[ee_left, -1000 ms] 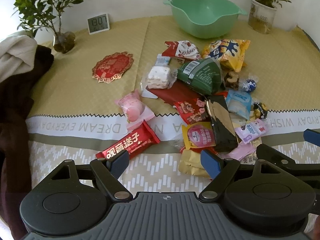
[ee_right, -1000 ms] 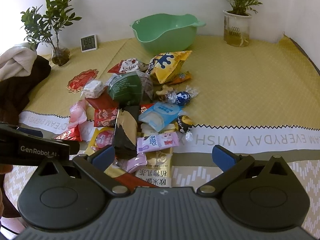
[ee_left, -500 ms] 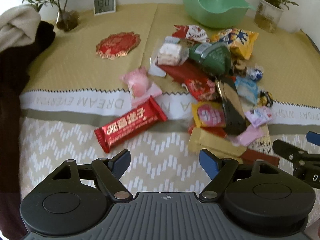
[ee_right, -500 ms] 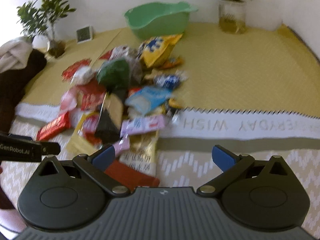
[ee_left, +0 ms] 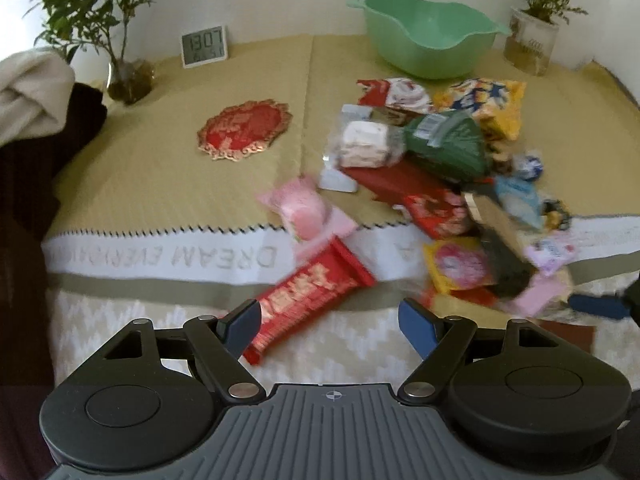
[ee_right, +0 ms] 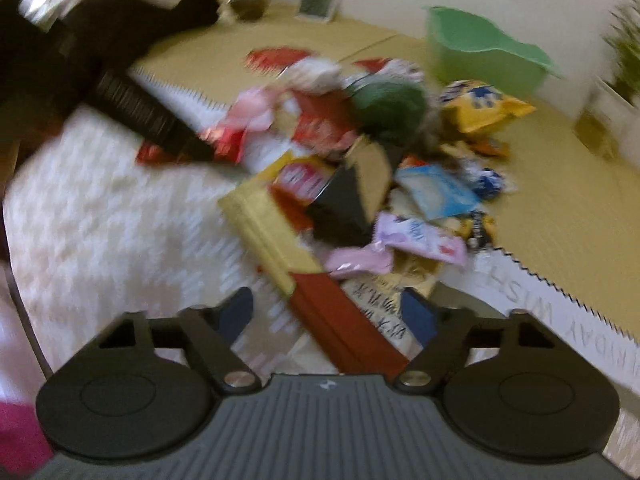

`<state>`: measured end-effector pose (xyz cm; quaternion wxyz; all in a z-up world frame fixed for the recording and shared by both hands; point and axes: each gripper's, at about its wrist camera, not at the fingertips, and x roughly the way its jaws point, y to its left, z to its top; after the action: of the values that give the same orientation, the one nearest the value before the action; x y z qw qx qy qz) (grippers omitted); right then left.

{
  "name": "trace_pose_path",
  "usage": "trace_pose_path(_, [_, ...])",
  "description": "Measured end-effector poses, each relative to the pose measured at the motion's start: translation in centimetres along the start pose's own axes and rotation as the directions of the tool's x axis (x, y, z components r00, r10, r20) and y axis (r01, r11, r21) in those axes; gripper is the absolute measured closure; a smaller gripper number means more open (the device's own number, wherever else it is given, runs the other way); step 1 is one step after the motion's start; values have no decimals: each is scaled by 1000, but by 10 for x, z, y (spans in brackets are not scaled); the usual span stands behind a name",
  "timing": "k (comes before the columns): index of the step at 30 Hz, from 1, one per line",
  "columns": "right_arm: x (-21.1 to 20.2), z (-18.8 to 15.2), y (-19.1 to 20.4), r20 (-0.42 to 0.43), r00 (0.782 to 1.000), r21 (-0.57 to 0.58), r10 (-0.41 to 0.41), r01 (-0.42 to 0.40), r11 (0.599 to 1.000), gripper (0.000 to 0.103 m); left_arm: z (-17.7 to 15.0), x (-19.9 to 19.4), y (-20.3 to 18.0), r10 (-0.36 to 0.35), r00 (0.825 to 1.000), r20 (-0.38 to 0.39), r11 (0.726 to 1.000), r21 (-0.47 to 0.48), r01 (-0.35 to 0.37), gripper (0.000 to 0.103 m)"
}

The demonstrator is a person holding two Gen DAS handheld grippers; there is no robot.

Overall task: Organize snacks
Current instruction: 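Grasp the red chocolate bar with the left tool while the right tool grasps a gold wafer bar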

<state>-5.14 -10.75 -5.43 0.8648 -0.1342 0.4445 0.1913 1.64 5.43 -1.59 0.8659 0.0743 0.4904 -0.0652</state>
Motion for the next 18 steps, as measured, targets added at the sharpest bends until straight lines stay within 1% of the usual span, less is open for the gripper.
trace_pose_path(1, [2, -2, 3, -7, 1000, -27, -20, 20, 999, 42, 2, 4, 5, 3, 1000, 0, 1000, 7, -3, 0])
trace_pose_path(2, [-1, -4, 4, 9, 999, -44, -32, 32, 999, 46, 3, 9, 10, 7, 1000, -3, 1000, 13, -7, 0])
trace_pose_path(3, [-2, -5, 3, 10, 1000, -50, -28, 29, 998, 56, 6, 14, 16, 19, 1000, -8, 1000, 21, -19, 0])
trace_pose_path(4, [-5, -6, 0, 13, 1000, -44, -21, 22, 999, 58, 8, 18, 21, 23, 1000, -7, 999, 26, -23, 0])
trace_pose_path(6, [-8, -9, -8, 8, 1000, -11, -5, 5, 1000, 60, 10, 27, 29, 9, 1000, -7, 1000, 29, -9, 0])
trace_pose_path(8, [-13, -14, -19, 8, 1000, 44, 4, -4, 999, 60, 13, 38, 35, -4, 1000, -24, 1000, 21, 5, 0])
trace_pose_path(11, [-18, -21, -34, 4, 1000, 134, -22, 22, 991, 61, 14, 49, 44, -63, 997, -39, 997, -50, 61, 0])
trace_pose_path(14, [-18, -24, -52, -7, 999, 241, -38, 39, 970, 61, 8, 52, 42, -149, 985, -87, 983, -121, 139, 0])
trace_pose_path(15, [-18, -25, -55, -8, 999, 266, -40, 41, 963, 61, 2, 51, 35, -159, 982, -101, 983, -112, 148, 0])
trace_pose_path(17, [-17, -24, -58, -10, 999, 293, -48, 48, 955, 61, -8, 46, 17, -150, 983, -103, 988, -56, 145, 0])
trace_pose_path(18, [-16, -23, -58, -10, 999, 305, -48, 49, 951, 61, -11, 43, 7, -166, 980, -108, 986, -26, 164, 0])
